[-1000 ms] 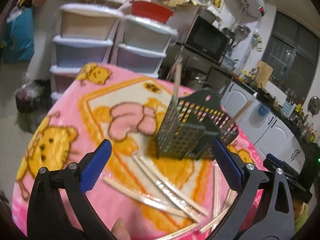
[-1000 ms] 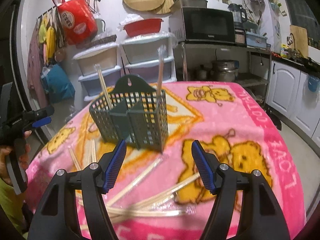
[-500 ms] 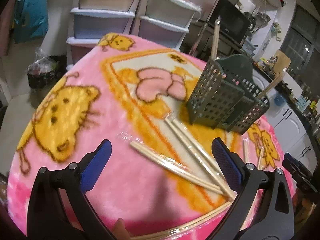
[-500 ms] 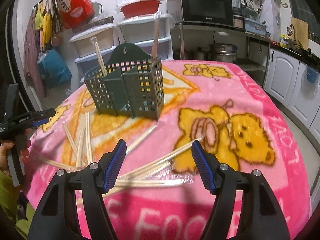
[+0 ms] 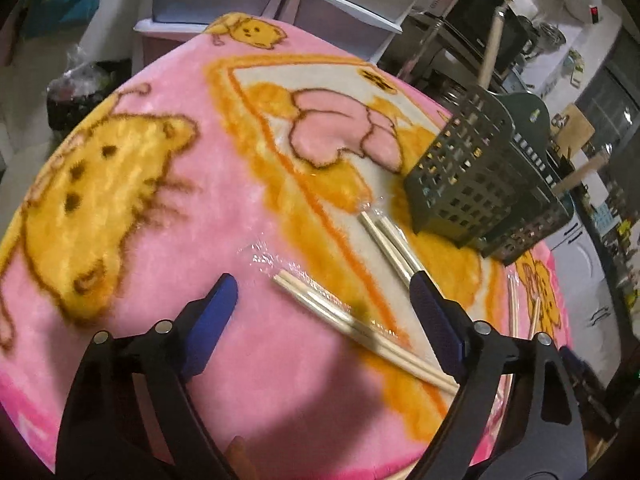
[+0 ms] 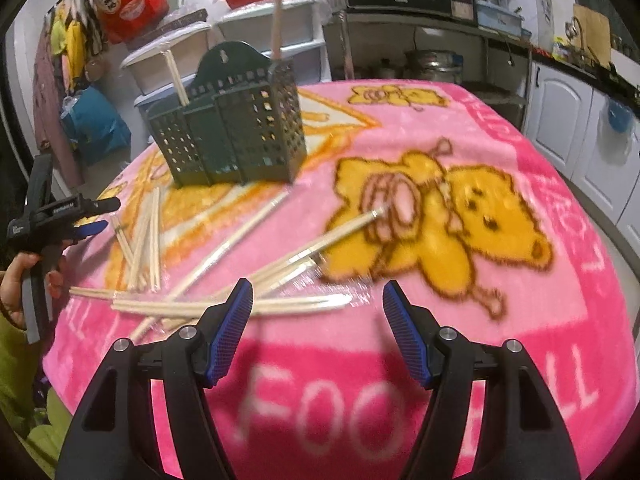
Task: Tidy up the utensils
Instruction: 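Move the left tool back to the chopsticks while the right tool returns too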
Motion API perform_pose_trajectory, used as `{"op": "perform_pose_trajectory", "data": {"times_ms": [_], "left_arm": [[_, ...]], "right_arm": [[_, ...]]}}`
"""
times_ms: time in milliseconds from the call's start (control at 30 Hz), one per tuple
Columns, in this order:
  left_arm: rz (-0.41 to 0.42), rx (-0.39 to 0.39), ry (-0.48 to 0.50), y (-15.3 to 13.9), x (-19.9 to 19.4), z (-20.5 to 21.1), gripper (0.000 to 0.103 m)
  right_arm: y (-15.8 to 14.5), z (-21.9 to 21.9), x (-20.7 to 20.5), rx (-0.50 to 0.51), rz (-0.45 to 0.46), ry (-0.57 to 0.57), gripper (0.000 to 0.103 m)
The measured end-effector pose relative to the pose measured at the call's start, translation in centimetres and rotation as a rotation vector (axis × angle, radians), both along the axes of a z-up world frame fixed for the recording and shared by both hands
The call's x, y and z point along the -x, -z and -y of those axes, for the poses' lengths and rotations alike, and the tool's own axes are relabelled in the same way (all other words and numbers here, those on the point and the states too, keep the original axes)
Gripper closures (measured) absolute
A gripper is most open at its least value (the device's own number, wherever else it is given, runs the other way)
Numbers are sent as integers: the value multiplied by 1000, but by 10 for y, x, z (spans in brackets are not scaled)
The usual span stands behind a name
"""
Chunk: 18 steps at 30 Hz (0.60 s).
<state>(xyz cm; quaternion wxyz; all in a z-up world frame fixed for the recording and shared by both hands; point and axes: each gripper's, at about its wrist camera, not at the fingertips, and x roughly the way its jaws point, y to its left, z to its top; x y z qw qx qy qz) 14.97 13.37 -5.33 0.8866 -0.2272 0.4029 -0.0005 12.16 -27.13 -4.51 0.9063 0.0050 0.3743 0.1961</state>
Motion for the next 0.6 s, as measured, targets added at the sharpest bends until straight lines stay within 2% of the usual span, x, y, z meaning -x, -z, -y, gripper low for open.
{"op": "perform_pose_trajectory", "data": {"times_ms": [133,200,333,400,467,500,567,600], "left_arm": [[-2,-3,-29,1,-7,-6,37],[-5,-20,-41,2,-10,-7,45],[-6,-79,-45,2,-14,-2,53],[-7,-101,-48,3,-15,-2,59],[-10,-116,-52,3,-15,-1,66],[-13,-123,-56,3,-16,-1,69],[-15,-131,-60,3,-17,-2,72],[-16,-133,-62,3,-18,-2,75]], "right_arm": [[8,7,-6,-32,-29,23,38],[12,10,-11,-58,-48,33,38],[21,13,-23,-102,-92,54,40],[21,15,-25,-120,-98,61,44],[22,15,-28,-118,-98,66,55],[22,16,-29,-116,-98,71,57],[22,15,-28,-113,-97,70,70],[23,15,-28,-111,-95,69,72]]}}
